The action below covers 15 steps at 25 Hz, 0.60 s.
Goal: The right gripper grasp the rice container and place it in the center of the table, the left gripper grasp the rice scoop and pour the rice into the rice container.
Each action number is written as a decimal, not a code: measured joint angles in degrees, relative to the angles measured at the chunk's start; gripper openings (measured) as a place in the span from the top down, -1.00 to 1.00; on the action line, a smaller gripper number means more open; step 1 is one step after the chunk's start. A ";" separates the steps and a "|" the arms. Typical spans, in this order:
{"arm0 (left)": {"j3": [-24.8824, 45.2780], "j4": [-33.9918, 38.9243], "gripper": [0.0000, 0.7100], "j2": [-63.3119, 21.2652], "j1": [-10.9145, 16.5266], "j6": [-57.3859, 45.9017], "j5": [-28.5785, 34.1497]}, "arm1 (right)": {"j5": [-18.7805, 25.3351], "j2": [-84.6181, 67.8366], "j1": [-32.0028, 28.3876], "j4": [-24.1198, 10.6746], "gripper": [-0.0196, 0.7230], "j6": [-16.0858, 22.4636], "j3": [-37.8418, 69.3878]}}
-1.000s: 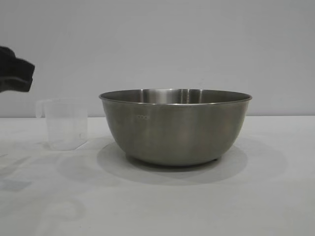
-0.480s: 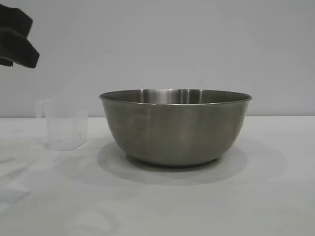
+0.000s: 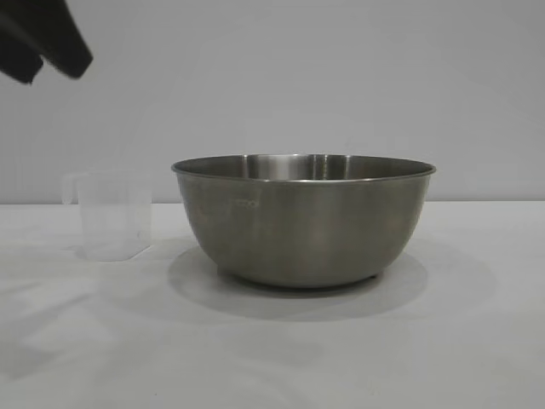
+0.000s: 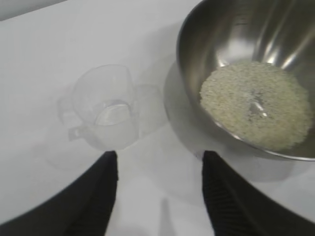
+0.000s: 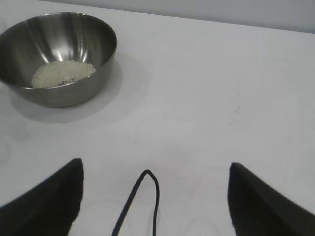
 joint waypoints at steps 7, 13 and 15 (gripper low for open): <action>-0.02 2.05 -0.23 -15.14 0.00 0.00 13.72 | 0.00 0.00 0.00 0.10 -0.61 0.00 0.00; -0.02 6.48 -0.23 -26.18 0.00 -1.61 26.29 | 0.00 0.00 0.00 0.10 -0.61 0.00 0.00; -0.02 8.45 -0.23 -28.67 0.00 -3.81 30.16 | 0.00 0.00 0.00 0.10 -0.61 0.00 0.00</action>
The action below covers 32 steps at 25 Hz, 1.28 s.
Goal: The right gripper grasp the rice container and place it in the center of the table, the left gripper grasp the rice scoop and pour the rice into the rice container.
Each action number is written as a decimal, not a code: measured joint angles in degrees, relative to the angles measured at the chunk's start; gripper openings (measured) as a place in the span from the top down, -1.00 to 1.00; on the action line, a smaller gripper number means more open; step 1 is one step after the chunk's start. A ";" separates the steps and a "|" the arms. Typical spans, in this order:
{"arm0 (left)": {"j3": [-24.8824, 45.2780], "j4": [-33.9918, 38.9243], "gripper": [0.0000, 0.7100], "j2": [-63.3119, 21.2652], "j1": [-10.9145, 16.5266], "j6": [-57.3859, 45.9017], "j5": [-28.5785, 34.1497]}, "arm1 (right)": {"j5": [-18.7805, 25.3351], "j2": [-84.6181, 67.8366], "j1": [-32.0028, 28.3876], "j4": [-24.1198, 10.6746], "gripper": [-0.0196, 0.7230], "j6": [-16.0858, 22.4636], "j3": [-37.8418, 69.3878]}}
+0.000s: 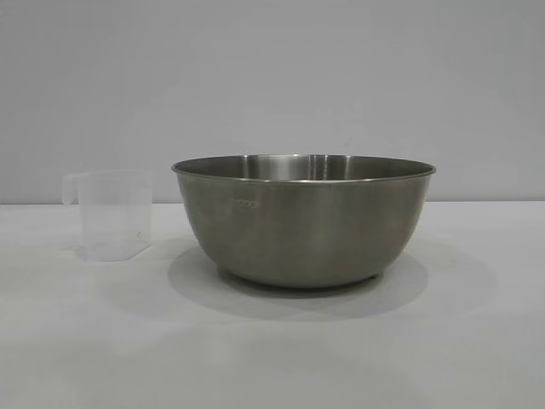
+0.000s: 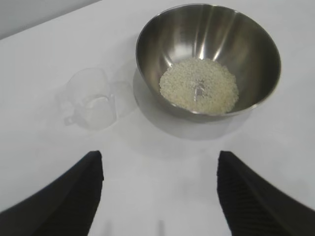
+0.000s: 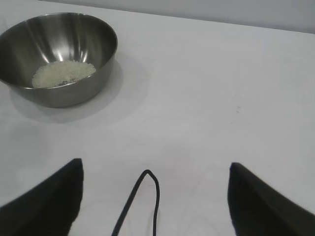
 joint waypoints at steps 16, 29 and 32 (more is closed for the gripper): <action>4.99 3.87 -0.23 -15.64 0.00 -5.95 19.94 | 0.00 0.00 0.00 0.00 -0.61 0.00 0.00; 10.07 3.98 -0.23 -25.05 0.00 -6.26 14.16 | 0.00 0.00 0.00 0.02 -0.61 0.00 0.00; 10.07 3.98 -0.23 -25.05 0.00 -6.36 14.16 | 0.00 0.00 0.00 0.02 -0.61 0.00 0.00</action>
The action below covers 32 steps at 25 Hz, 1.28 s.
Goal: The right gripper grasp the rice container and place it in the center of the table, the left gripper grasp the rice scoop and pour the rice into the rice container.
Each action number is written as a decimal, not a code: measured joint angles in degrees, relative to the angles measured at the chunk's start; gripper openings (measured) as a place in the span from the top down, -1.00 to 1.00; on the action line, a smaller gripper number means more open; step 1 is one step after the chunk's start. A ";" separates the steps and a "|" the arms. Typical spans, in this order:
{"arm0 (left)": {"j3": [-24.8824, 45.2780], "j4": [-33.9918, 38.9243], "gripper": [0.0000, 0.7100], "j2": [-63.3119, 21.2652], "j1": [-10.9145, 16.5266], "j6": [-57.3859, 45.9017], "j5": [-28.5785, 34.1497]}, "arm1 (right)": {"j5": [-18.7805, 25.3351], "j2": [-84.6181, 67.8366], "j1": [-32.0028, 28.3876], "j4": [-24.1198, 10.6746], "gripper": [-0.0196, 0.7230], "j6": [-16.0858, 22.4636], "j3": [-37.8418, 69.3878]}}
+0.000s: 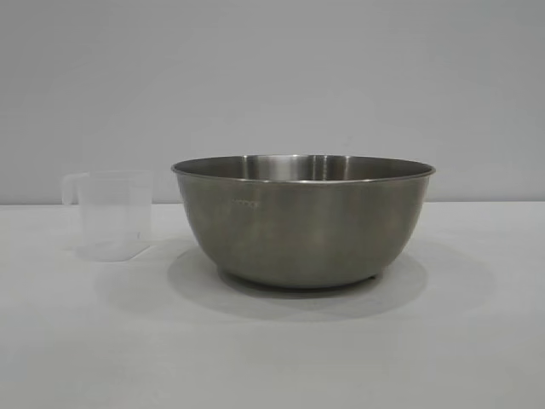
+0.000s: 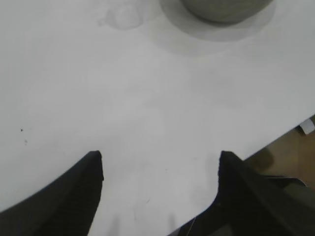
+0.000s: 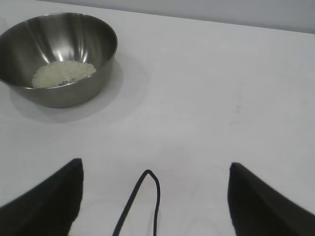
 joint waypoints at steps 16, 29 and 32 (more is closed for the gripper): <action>0.00 0.00 -0.23 0.00 0.00 0.01 0.00 | 0.00 0.00 0.00 0.00 -0.61 0.00 0.00; 0.00 0.00 -0.23 0.00 8.25 0.01 0.00 | 0.00 0.00 0.00 0.00 -0.61 0.00 0.00; 0.00 0.00 -0.23 -0.22 15.75 0.01 0.00 | 0.00 0.00 0.00 0.00 -0.61 0.00 0.00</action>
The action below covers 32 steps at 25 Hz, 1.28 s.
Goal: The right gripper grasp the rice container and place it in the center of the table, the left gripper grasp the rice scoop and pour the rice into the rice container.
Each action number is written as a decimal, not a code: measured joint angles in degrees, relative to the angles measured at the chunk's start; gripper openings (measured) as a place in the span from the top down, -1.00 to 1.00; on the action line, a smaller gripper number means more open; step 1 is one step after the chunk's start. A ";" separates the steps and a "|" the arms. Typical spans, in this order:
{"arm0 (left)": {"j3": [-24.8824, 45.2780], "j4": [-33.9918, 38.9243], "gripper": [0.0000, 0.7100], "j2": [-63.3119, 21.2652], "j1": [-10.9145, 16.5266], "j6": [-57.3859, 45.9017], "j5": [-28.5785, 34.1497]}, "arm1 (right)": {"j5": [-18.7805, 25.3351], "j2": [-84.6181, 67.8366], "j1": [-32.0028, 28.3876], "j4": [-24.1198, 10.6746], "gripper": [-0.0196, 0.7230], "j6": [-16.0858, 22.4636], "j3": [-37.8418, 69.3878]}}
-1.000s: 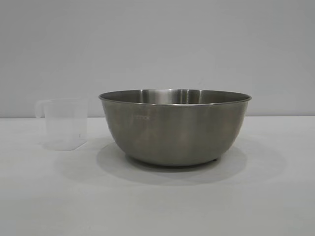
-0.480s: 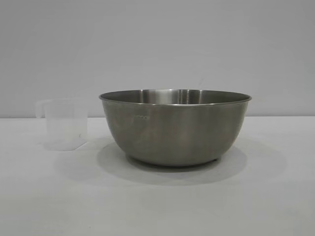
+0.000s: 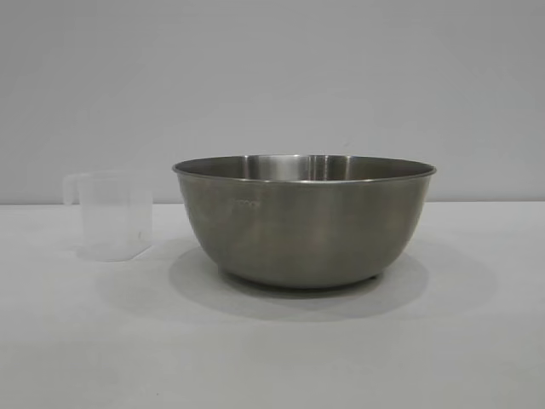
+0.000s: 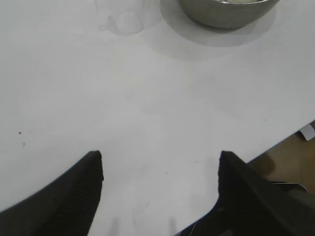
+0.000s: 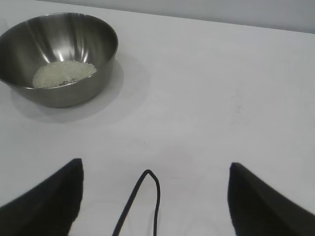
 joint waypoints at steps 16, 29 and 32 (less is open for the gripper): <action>0.00 0.00 -0.23 -7.15 10.98 0.00 0.00 | 0.00 0.00 -7.94 0.10 -0.61 0.00 0.00; 0.00 0.00 -0.23 -7.15 10.98 0.00 0.00 | 0.00 0.00 -9.27 0.10 -0.61 0.00 0.00; 0.00 0.00 -0.23 -7.15 10.98 0.00 0.00 | 0.00 0.00 -9.27 0.10 -0.61 0.00 0.00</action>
